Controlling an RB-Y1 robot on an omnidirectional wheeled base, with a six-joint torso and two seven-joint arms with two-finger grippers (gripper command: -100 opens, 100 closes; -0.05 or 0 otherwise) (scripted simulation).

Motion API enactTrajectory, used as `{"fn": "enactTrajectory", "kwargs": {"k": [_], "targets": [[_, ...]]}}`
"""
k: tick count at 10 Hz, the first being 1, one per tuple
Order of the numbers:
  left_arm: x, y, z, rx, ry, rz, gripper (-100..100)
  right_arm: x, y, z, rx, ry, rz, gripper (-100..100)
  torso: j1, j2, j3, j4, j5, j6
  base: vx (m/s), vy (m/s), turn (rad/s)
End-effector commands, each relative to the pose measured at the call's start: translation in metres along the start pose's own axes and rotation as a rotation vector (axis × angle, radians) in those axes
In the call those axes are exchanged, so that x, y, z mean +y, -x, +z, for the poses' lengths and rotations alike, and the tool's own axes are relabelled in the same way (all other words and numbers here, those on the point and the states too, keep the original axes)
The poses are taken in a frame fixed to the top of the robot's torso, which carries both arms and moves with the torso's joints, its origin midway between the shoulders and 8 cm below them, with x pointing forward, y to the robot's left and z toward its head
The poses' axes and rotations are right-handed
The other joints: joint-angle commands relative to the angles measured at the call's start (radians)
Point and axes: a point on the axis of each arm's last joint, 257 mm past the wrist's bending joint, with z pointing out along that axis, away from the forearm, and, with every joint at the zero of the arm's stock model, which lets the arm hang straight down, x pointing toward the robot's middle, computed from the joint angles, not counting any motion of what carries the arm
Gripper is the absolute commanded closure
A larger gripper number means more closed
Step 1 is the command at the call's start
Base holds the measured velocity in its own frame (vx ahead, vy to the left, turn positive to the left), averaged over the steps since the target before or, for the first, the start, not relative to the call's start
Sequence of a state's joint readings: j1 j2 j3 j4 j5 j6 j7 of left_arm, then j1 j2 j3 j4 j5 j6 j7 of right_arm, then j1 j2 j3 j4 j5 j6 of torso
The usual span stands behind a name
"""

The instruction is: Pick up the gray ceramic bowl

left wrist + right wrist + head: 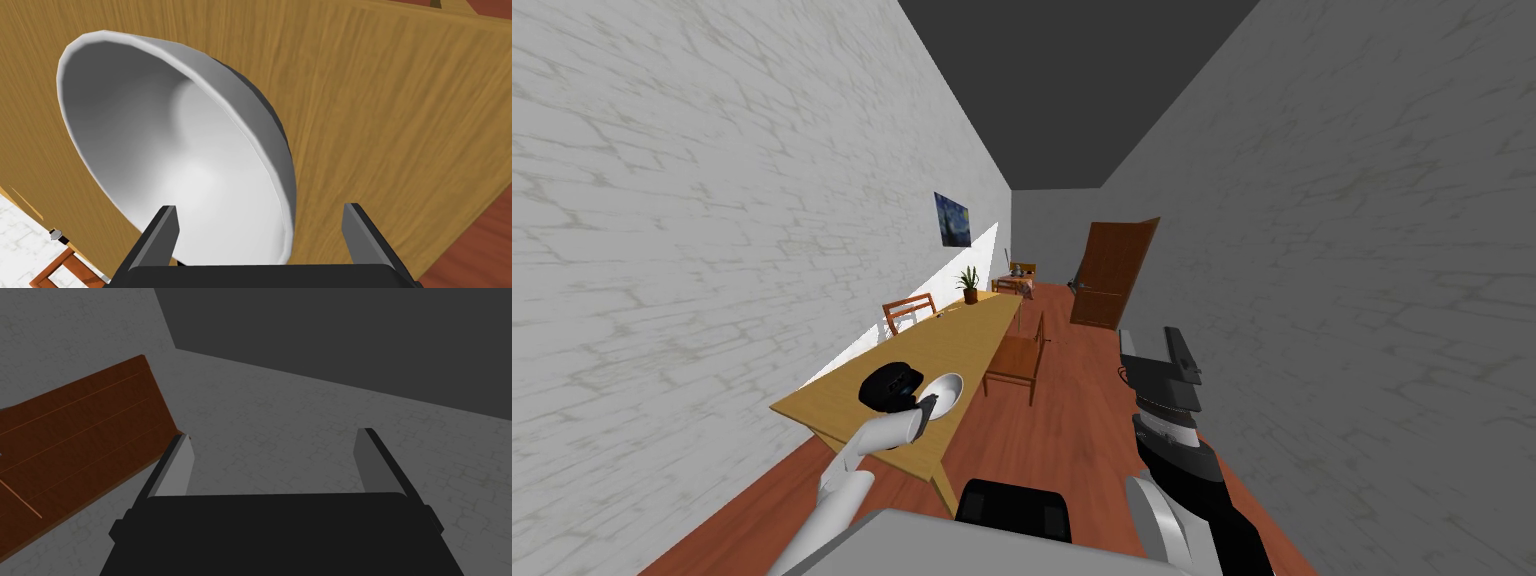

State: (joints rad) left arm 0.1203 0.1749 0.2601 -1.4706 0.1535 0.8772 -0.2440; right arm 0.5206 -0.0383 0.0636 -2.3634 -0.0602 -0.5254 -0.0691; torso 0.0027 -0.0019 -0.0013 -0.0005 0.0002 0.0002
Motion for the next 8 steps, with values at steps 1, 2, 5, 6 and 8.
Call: {"fn": "enactTrajectory", "kwargs": {"k": [1, 2, 5, 6, 8], "targets": [[0.0022, -0.0034, 0.0063, -0.002, -0.003, -0.001, -100, 0.0, 0.0, 0.0, 0.0, 0.0, 0.0, 0, 0.0, 0.0, 0.0, 0.0, 0.0, 0.0, 0.027, 0.025, -0.008], [0.0023, -0.0021, 0.0039, -0.001, -0.001, 0.0, -100, 0.0, 0.0, 0.0, 0.0, 0.0, 0.0, 0, 0.0, 0.0, 0.0, 0.0, 0.0, 0.0, 0.012, 0.012, -0.004], [0.0038, -0.002, 0.0045, -0.001, 0.001, 0.0, 100, 0.0, 0.0, 0.0, 0.0, 0.0, 0.0, 0, -0.002, 0.001, 0.001, 0.001, 0.0, 0.001, 0.0, 0.001, 0.0], [0.0022, -0.002, 0.0043, -0.002, -0.002, 0.0, 100, 0.0, 0.0, 0.0, 0.0, 0.0, 0.0, 0, -0.001, 0.002, 0.001, 0.0, 0.0, 0.0, 0.0, 0.0, 0.0], [0.0027, -0.0022, 0.0044, -0.001, -0.001, 0.0, 0, 0.0, 0.0, 0.0, 0.0, 0.0, 0.0, 0, -0.002, 0.002, 0.001, 0.001, -0.001, 0.0, 0.0, 0.0, 0.0]]}}
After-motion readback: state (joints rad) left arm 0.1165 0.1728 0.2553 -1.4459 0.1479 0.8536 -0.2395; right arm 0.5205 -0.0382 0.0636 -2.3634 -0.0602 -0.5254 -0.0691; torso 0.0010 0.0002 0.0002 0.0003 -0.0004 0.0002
